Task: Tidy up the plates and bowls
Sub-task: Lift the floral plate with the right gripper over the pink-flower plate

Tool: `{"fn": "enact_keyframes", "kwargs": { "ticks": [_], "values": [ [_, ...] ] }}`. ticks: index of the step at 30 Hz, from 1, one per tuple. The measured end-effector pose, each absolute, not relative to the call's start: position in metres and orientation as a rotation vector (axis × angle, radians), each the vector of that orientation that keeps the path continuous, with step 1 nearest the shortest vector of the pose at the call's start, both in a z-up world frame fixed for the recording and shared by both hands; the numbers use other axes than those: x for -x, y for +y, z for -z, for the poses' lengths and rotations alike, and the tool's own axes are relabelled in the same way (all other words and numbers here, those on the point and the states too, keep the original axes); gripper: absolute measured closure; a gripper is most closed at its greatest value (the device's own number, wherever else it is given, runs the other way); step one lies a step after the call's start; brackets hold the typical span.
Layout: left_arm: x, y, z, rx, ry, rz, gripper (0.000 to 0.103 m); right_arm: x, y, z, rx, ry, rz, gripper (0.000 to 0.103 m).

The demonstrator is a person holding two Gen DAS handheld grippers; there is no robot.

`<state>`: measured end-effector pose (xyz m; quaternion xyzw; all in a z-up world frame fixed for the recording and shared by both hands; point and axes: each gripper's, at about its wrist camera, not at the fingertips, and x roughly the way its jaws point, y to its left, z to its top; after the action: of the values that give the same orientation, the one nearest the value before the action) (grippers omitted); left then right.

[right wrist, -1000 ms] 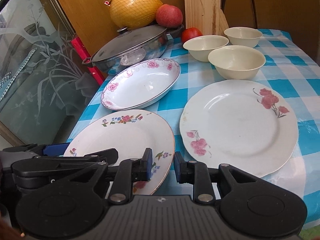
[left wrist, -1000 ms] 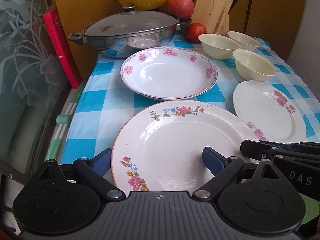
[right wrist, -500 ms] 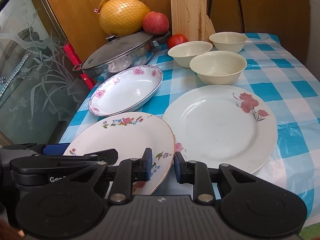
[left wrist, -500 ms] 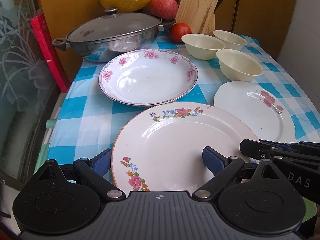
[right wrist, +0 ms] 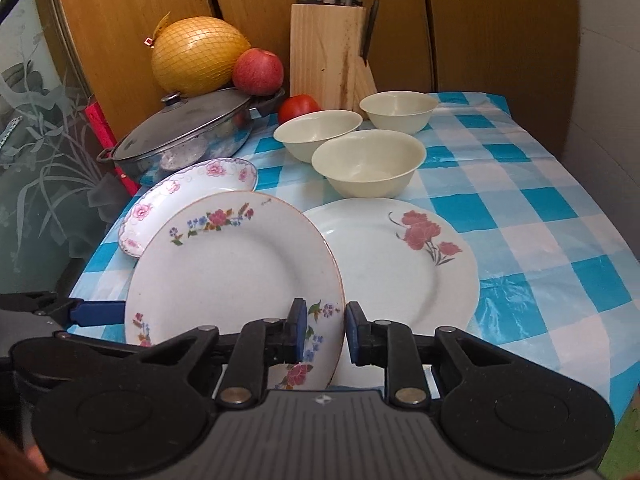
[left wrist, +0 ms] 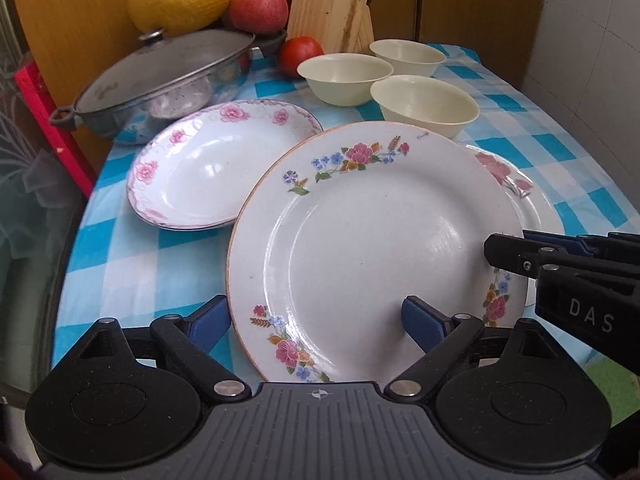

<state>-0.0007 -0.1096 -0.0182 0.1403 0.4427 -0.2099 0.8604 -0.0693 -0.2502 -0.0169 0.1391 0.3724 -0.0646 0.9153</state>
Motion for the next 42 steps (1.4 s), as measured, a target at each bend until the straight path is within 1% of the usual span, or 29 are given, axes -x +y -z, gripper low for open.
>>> {"fn": "enact_keyframes", "kwargs": {
  "ticks": [11, 12, 14, 15, 18, 20, 21, 24, 27, 31, 38, 40, 41, 42],
  "values": [
    [-0.004, -0.148, 0.017, -0.329, 0.923, 0.499, 0.009, 0.064, -0.283, 0.024, -0.331, 0.772, 0.230, 0.083],
    [-0.003, -0.153, 0.017, -0.351, 0.911, 0.499, 0.011, 0.064, -0.284, 0.022, -0.333, 0.760, 0.220, 0.084],
    [0.003, -0.163, 0.015, -0.390, 0.870, 0.536, 0.021, 0.063, -0.284, 0.019, -0.334, 0.734, 0.210, 0.087],
    [0.005, -0.169, 0.014, -0.399, 0.867, 0.564, 0.022, 0.062, -0.285, 0.017, -0.321, 0.727, 0.230, 0.088],
    [0.007, -0.178, 0.016, -0.432, 0.842, 0.554, 0.019, 0.059, -0.293, 0.017, -0.252, 0.702, 0.313, 0.088],
    [0.002, -0.174, 0.019, -0.424, 0.851, 0.534, 0.018, 0.056, -0.304, 0.022, -0.246, 0.715, 0.356, 0.088],
    [-0.001, -0.170, 0.018, -0.411, 0.854, 0.527, 0.016, 0.055, -0.310, 0.026, -0.262, 0.726, 0.375, 0.088],
    [-0.013, -0.138, 0.013, -0.316, 0.903, 0.515, 0.015, 0.056, -0.326, 0.034, -0.316, 0.760, 0.391, 0.088],
    [-0.021, -0.105, 0.008, -0.224, 0.915, 0.477, 0.014, 0.056, -0.327, 0.035, -0.330, 0.764, 0.380, 0.088],
    [-0.019, -0.084, 0.007, -0.184, 0.938, 0.470, 0.013, 0.052, -0.318, 0.033, -0.306, 0.756, 0.362, 0.088],
    [-0.006, -0.118, 0.023, -0.259, 0.996, 0.592, 0.014, 0.048, -0.327, 0.037, -0.330, 0.762, 0.419, 0.085],
    [-0.007, -0.132, 0.025, -0.282, 0.984, 0.582, 0.008, 0.046, -0.333, 0.039, -0.344, 0.771, 0.432, 0.084],
    [-0.007, -0.138, 0.024, -0.302, 0.964, 0.580, 0.008, 0.044, -0.336, 0.039, -0.355, 0.769, 0.442, 0.084],
    [-0.008, -0.145, 0.023, -0.322, 0.942, 0.579, 0.010, 0.042, -0.339, 0.039, -0.356, 0.770, 0.446, 0.082]
  ]
}}
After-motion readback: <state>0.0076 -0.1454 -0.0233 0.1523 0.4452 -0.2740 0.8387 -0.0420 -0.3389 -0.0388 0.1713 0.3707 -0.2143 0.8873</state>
